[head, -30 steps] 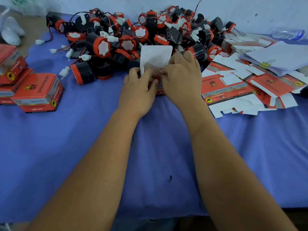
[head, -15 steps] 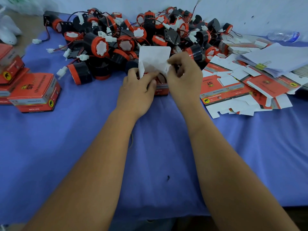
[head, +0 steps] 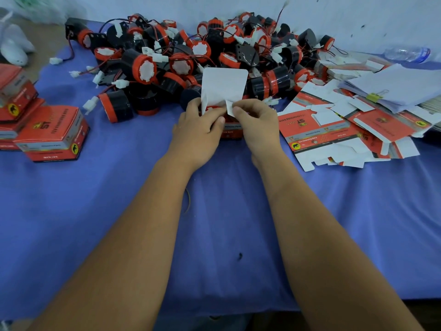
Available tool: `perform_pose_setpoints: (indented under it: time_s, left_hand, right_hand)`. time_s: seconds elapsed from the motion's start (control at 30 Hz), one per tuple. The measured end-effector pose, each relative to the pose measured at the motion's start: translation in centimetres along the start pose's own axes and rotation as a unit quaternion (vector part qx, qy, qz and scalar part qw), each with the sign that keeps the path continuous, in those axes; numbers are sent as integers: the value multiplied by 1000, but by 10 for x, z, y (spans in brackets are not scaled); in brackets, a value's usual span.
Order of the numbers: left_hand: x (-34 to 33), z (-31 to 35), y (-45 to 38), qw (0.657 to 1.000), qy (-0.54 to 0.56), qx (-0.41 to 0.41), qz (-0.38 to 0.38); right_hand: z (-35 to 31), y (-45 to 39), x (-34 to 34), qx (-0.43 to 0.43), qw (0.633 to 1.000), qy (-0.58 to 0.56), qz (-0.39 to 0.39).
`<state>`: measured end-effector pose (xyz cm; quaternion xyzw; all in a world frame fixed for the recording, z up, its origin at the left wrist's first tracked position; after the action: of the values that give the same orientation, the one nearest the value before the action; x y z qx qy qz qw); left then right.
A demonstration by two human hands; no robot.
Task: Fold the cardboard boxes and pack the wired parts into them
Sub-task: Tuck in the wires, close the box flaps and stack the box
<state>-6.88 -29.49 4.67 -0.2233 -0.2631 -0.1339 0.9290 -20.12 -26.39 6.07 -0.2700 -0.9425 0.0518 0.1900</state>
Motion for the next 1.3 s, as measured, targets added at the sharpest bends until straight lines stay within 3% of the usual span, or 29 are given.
perform_pose_setpoints:
  time_s: [0.27, 0.43, 0.5, 0.57, 0.63, 0.73, 1.3]
  left_hand:
    - [4, 3, 3, 999, 22, -33, 26]
    - [14, 16, 5, 976, 105, -127, 139]
    - [17, 15, 1, 948, 257, -72, 171]
    - [18, 10, -5, 892, 416, 55, 168]
    - [17, 1, -9, 851, 485, 145, 138]
    - [15, -3, -10, 883, 438, 138, 97]
    - [18, 1, -6, 950, 294, 38, 101]
  right_hand:
    - [2, -4, 1, -19, 997, -21, -68]
    - [3, -4, 1, -10, 997, -31, -76]
    - [3, -5, 0, -11, 997, -38, -72]
    - [3, -6, 0, -2, 997, -40, -73]
    - [2, -5, 0, 10, 996, -39, -81]
    - [1, -3, 0, 24, 995, -37, -86]
    - [2, -5, 4, 32, 991, -79, -99]
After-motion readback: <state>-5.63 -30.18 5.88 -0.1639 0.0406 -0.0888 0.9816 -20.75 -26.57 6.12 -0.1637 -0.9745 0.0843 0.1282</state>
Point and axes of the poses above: each hand's wrist, its own y-axis away from the middle knuckle, its own x-axis out of the back of the hand, z = x × y, the point moved 2 cm from there along -y, towards the middle knuckle, and after that the axes turned 13 degrees about y, right-handed, at the moved point
